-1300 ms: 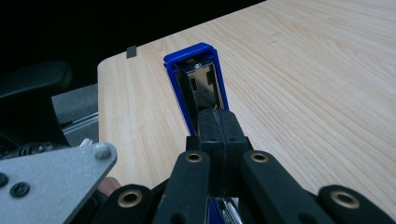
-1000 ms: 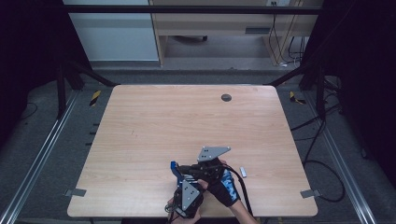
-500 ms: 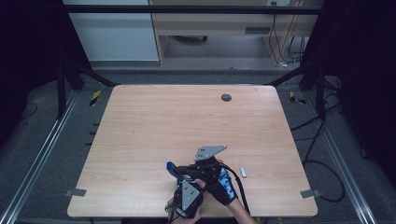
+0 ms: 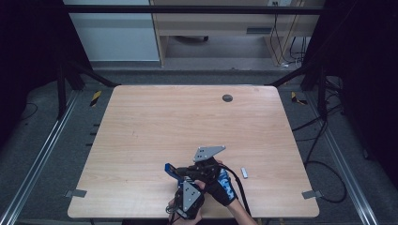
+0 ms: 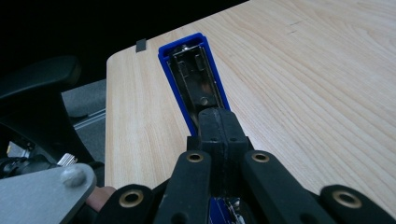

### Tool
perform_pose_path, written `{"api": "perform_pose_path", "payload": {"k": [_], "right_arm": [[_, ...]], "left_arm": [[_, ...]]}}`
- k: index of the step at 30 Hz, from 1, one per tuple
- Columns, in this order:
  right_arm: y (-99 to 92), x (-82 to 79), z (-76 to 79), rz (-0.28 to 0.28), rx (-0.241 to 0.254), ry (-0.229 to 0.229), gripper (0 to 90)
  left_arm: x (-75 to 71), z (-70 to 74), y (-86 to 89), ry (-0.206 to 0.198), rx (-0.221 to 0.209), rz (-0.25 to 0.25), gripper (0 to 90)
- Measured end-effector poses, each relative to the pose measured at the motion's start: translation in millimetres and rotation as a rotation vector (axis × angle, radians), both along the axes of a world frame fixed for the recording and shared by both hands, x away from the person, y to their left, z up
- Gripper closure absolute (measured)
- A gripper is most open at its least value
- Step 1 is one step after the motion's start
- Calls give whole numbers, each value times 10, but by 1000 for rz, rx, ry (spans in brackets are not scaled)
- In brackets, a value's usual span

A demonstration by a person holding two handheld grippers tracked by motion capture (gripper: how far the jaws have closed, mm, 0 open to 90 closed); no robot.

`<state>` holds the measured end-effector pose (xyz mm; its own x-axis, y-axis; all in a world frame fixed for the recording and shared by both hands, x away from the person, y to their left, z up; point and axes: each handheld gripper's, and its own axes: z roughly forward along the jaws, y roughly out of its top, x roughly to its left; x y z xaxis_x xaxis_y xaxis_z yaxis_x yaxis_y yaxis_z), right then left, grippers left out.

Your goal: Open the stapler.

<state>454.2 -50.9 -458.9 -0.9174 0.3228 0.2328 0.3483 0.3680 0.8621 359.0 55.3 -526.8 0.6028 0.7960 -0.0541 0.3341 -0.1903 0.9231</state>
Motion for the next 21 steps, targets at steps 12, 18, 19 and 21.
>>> {"api": "perform_pose_path", "payload": {"k": [12,18,19,21], "right_arm": [[119,41,-66,10,-39,18,900],[169,63,-98,13,-56,37,900],[178,63,-101,12,-57,38,900],[213,64,-109,15,-74,39,900]], "left_arm": [[-1,-1,1,2,-3,0,900],[-2,-2,0,0,-1,0,900],[-1,-2,1,1,-2,0,900],[-1,-2,1,0,-1,0,900]]}}
